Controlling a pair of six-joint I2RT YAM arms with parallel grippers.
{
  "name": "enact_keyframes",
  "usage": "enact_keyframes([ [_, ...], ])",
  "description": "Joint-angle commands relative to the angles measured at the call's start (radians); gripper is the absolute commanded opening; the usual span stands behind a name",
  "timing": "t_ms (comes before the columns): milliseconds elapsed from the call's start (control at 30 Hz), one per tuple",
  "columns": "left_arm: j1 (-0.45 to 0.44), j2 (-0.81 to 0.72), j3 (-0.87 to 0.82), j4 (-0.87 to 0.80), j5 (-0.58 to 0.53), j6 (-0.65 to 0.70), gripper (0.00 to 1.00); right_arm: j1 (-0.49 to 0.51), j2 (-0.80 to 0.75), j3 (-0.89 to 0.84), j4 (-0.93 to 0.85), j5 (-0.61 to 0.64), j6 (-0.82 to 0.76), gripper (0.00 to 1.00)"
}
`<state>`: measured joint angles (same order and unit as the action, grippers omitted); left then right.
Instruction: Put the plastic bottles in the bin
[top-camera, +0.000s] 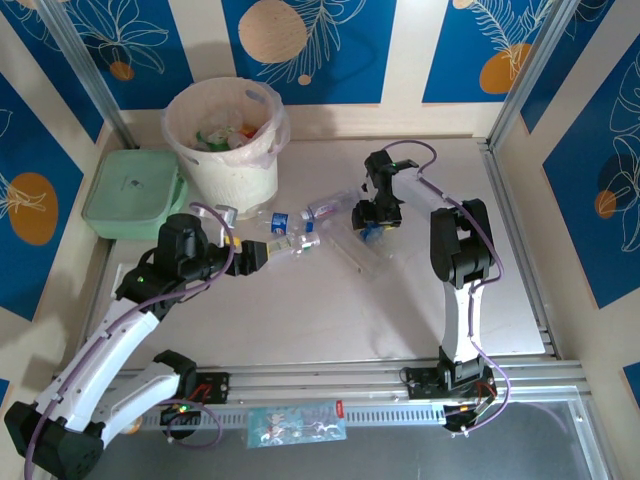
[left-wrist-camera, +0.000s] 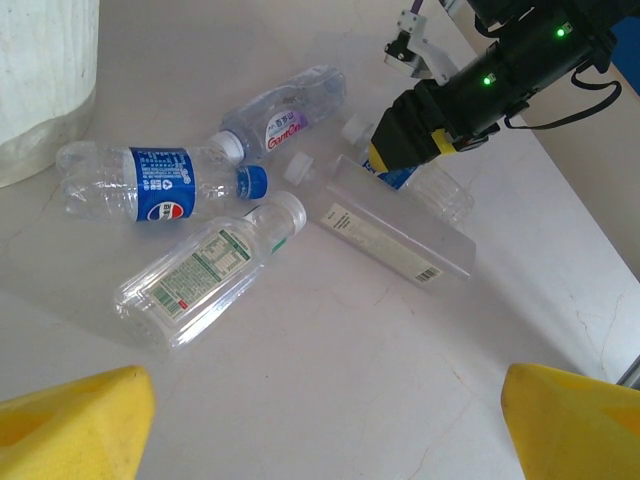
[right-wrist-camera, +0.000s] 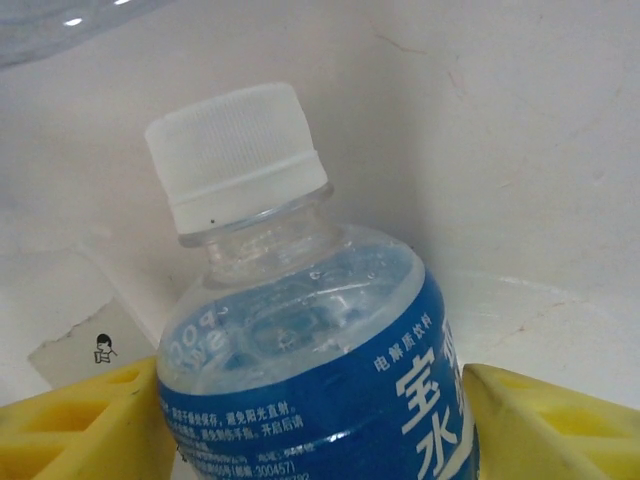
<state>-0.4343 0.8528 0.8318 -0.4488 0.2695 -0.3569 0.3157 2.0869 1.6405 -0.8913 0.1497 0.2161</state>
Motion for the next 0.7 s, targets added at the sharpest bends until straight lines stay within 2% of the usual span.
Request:
enact_keyframes([
  [0,-0.011,-0.001,-0.013,0.022,0.016,0.026,0.89,-0.015,-0.016,-0.059,0.001,-0.001,0.031,0.66],
  [267,-0.011,0.008,-0.016,0.024,0.031,0.021,0.9,-0.035,-0.129,-0.162,0.081,-0.039,0.075,0.5],
  [567,-0.012,0.018,-0.023,0.056,0.077,0.008,0.94,-0.039,-0.338,-0.26,0.129,-0.01,0.14,0.49],
  [667,-0.012,0.017,-0.021,0.052,0.047,-0.045,0.95,-0.039,-0.436,-0.275,0.137,-0.021,0.162,0.49],
])
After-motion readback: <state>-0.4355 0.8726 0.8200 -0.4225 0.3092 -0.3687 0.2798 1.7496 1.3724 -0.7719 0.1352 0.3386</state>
